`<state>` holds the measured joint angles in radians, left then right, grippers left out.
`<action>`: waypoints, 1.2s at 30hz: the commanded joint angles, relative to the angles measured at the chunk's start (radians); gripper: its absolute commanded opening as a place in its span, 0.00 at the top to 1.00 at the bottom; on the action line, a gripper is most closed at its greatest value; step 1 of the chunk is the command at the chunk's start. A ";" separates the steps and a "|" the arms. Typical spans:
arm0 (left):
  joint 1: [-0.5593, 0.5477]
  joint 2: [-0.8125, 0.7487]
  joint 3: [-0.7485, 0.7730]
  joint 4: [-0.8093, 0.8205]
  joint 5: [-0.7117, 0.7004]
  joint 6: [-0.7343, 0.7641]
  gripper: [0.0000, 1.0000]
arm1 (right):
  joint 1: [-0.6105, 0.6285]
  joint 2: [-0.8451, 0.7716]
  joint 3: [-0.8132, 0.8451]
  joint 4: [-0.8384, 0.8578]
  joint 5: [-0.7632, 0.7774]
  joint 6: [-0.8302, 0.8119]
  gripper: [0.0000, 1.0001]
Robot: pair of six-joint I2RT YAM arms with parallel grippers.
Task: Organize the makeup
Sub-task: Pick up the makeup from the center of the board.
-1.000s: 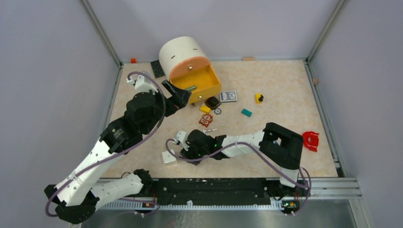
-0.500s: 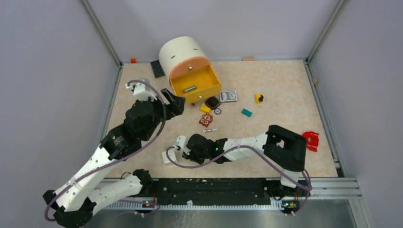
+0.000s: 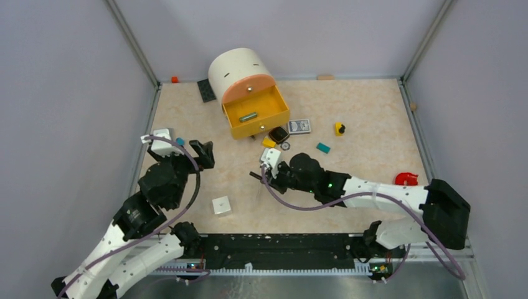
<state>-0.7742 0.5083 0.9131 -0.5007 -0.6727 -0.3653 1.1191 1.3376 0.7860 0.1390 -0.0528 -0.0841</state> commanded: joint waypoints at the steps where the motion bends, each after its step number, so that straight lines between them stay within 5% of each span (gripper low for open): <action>1: -0.004 -0.031 -0.089 -0.029 -0.073 0.043 0.01 | -0.058 -0.108 -0.014 0.069 -0.035 -0.117 1.00; 11: -0.004 -0.114 -0.180 -0.041 -0.097 0.060 0.01 | -0.090 -0.157 0.061 -0.017 -0.005 -0.167 1.00; 21: -0.004 -0.135 -0.204 -0.018 -0.034 0.096 0.01 | -0.094 -0.134 0.106 0.011 0.157 -0.013 1.00; 29: -0.004 -0.171 -0.328 0.282 0.493 0.288 0.01 | -0.096 -0.083 0.244 -0.056 0.304 0.233 1.00; 36: -0.004 -0.101 -0.363 0.467 0.623 0.350 0.01 | -0.095 -0.119 0.288 -0.034 0.222 0.385 1.00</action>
<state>-0.7742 0.3630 0.5484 -0.2371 -0.1917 -0.0776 1.0309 1.2541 1.0248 0.0673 0.2150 0.1776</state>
